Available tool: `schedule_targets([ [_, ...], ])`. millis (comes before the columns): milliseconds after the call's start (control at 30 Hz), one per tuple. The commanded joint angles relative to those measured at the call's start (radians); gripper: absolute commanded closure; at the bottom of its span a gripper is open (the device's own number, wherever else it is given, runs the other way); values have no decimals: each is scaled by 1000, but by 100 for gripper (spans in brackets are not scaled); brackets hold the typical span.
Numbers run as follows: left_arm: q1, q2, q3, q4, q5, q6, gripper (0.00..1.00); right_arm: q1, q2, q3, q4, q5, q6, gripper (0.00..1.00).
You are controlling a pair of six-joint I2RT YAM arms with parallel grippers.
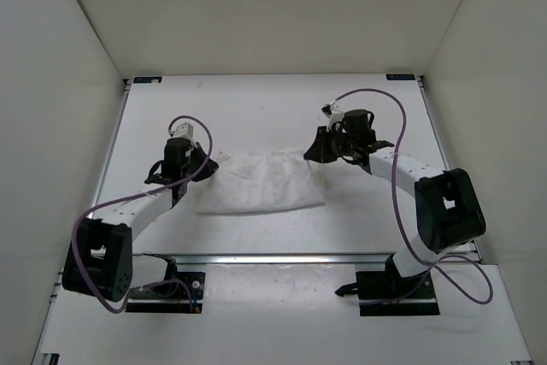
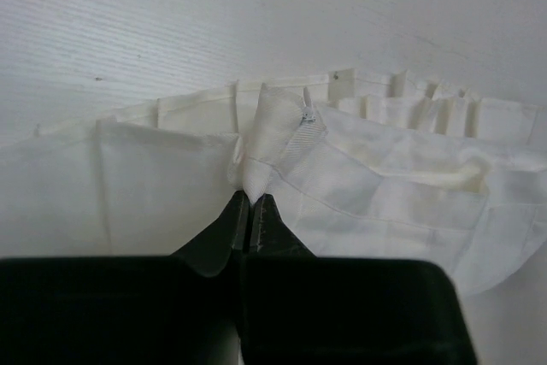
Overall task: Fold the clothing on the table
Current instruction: Fold the skirt
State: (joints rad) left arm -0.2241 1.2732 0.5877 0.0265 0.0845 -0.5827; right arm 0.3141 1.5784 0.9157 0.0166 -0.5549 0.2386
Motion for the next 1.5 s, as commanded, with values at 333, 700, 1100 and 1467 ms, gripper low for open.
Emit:
schedule_targets([
  [333,35,107,-43,-27,-134,-20,54,-7,319,273,-9,148,30,69],
  [700,26,-139,1,-138,-97,-25,43,-56,10,34,10,244,85,34],
  [1100,-18,-403,-136,-307,-9,-88,43,-119,-123,-332,153,32,442,24],
  [1467,-12,-540,-204,-405,0,-120,43,-27,32,-318,290,43,594,31],
])
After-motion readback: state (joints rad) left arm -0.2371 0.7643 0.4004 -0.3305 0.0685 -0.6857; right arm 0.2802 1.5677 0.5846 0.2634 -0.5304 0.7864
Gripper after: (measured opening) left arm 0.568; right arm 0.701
